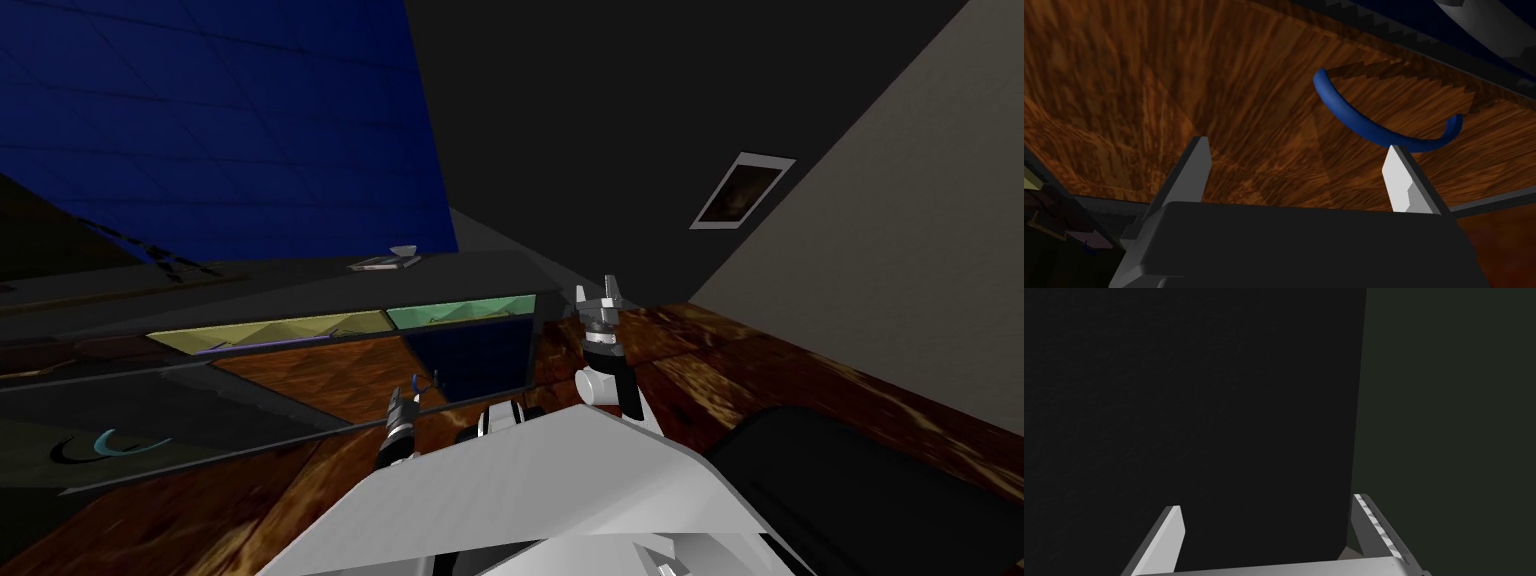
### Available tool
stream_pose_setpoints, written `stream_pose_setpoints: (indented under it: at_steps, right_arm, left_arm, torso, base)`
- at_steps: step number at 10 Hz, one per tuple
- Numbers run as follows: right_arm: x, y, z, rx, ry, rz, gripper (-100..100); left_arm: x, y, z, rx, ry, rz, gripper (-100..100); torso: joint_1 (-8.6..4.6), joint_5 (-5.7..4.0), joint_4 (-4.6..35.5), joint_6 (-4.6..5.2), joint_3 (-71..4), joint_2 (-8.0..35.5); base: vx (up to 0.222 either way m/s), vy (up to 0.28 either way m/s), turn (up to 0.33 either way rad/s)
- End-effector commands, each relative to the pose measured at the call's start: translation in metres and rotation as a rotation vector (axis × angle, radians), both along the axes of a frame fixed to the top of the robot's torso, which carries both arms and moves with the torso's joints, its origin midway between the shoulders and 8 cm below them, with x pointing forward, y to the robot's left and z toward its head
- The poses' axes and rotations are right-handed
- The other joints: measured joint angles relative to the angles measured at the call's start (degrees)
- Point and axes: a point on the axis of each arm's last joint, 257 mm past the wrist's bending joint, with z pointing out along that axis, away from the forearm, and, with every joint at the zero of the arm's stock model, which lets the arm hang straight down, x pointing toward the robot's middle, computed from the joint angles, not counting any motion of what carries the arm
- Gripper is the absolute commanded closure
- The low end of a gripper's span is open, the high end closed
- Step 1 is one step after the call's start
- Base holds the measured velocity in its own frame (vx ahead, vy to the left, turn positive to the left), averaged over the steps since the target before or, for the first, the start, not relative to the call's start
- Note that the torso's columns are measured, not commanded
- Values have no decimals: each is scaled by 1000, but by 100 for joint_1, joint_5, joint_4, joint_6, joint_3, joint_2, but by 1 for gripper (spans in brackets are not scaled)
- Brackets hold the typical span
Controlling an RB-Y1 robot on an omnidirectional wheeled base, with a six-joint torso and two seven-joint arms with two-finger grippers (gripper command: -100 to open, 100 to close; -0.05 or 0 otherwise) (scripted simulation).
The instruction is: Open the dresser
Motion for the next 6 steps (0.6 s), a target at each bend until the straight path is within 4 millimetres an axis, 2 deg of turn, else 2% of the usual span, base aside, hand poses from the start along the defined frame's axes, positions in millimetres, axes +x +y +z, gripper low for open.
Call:
stream_pose_setpoints:
  at_steps: [1,5,6]
  right_arm:
    - [0,0,0,0,0,0,0]
    - [0,0,0,0,0,0,0]
    - [0,0,0,0,0,0,0]
  left_arm:
    - [-7,-7,-17,-34,27,12,-100]
    - [-23,-46,-55,-148,86,39,-100]
    - [-23,-46,-55,-148,86,39,-100]
  torso:
    - [4,3,1,2,2,1]
    - [-3,0,-1,1,-5,-9]
    - [-3,1,-1,2,-2,-4]
  base:
    - [51,-6,-18]
    - [73,-14,-30]
    - [47,-16,-9]
